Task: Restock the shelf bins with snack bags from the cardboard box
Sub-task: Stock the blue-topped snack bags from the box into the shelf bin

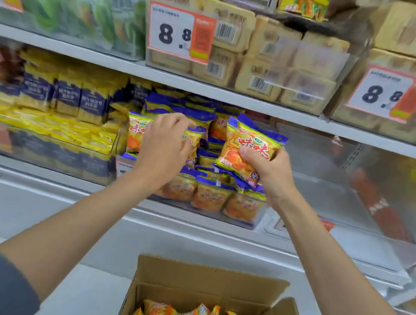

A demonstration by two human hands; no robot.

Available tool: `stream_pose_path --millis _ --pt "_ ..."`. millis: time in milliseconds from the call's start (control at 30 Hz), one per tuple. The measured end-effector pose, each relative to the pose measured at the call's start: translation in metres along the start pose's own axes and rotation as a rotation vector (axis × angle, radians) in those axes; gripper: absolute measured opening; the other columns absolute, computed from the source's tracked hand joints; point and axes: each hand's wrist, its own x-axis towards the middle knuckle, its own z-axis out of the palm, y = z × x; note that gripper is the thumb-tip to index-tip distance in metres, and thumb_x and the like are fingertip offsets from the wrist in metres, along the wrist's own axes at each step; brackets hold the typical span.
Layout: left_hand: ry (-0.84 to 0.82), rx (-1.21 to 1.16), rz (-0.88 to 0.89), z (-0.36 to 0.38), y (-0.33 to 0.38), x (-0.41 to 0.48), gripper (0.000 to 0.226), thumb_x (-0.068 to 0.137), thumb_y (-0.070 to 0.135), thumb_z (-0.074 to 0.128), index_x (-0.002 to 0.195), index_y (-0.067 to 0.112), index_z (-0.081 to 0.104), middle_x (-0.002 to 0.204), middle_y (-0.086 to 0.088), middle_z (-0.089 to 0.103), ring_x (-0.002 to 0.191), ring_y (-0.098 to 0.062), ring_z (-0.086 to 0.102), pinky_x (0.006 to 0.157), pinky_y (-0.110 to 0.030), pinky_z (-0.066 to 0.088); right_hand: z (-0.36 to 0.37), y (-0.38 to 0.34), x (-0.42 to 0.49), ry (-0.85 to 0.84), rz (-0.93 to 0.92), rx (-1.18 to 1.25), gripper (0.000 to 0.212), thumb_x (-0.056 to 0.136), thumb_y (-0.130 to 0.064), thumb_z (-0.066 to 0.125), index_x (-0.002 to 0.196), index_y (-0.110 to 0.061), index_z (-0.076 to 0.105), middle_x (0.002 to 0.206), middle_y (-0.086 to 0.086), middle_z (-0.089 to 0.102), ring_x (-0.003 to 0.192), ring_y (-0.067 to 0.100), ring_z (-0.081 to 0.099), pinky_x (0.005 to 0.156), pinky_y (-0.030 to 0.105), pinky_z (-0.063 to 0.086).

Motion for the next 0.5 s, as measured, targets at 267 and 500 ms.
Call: stream_pose_path --millis 267,500 --pt "0.124 0.232 0.189 0.04 -0.032 0.016 0.027 0.091 0.024 0.056 0.117 0.019 0.063 0.114 -0.002 0.063 0.108 -0.024 0.054 0.091 -0.038 0.031 0.035 0.029 0.096 -0.142 0.084 -0.073 0.027 0.081 -0.008 0.073 0.106 -0.007 0.062 0.07 -0.006 0.07 0.055 0.0 0.064 0.051 0.014 0.049" --pt "0.167 0.181 0.211 0.047 -0.035 0.011 0.03 0.092 0.026 0.05 0.118 0.019 0.063 0.118 0.0 0.062 0.11 -0.024 0.051 0.095 -0.039 0.03 0.032 0.049 0.113 -0.124 -0.101 -0.252 0.094 0.052 -0.032 0.095 0.131 -0.031 0.044 0.123 0.002 0.066 0.11 0.014 0.065 0.091 0.033 0.054"
